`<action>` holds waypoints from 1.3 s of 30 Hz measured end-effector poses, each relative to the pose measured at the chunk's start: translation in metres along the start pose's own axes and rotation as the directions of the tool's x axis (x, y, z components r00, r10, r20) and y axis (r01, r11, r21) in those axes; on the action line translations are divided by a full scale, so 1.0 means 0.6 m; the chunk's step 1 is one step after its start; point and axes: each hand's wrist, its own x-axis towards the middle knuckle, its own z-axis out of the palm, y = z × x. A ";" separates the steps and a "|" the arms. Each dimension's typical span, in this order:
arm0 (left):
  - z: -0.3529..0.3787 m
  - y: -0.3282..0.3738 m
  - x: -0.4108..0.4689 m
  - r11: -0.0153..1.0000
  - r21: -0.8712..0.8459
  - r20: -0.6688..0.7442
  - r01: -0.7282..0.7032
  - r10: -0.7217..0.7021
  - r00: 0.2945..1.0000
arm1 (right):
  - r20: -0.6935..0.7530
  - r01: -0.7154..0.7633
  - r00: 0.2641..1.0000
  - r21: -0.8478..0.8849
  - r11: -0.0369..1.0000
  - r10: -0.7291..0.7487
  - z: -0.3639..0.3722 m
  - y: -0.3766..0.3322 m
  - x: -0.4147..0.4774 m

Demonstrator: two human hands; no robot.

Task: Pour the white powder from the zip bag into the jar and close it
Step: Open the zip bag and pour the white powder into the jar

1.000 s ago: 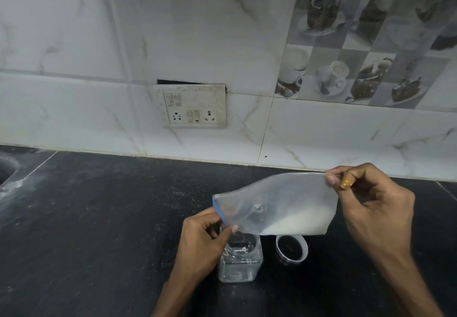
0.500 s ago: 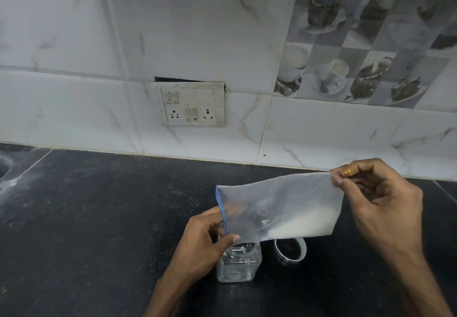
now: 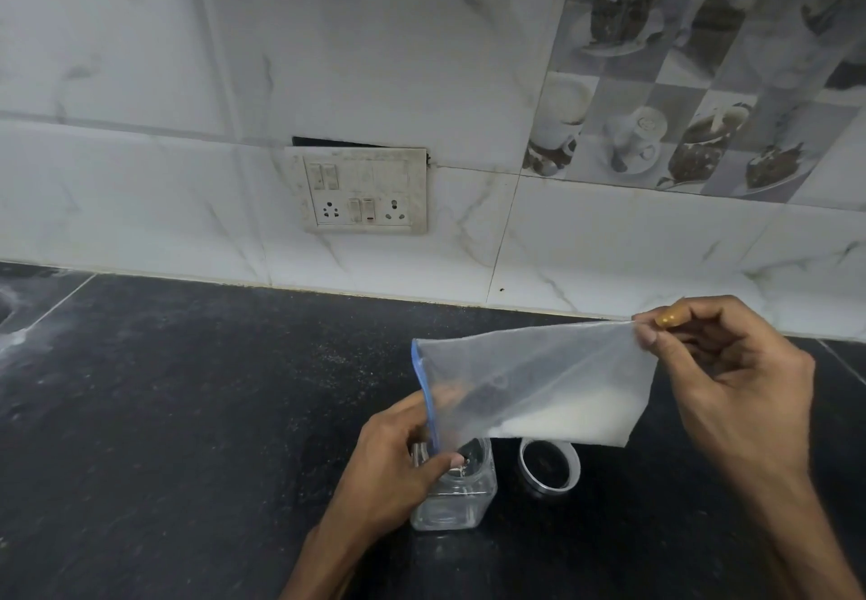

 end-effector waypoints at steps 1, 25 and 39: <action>0.000 -0.003 0.000 1.000 0.011 0.002 0.005 -0.005 1.000 | 0.002 0.001 1.000 -0.001 1.000 -0.001 0.000 0.000 0.001; -0.003 -0.016 -0.004 1.000 -0.013 0.052 0.015 -0.014 0.999 | 0.419 -0.154 0.882 -0.177 0.972 0.217 -0.022 0.008 0.000; 0.001 -0.018 -0.007 0.996 -0.062 -0.012 0.056 -0.057 0.998 | 0.190 -0.150 0.971 0.013 0.989 0.145 -0.001 -0.003 -0.010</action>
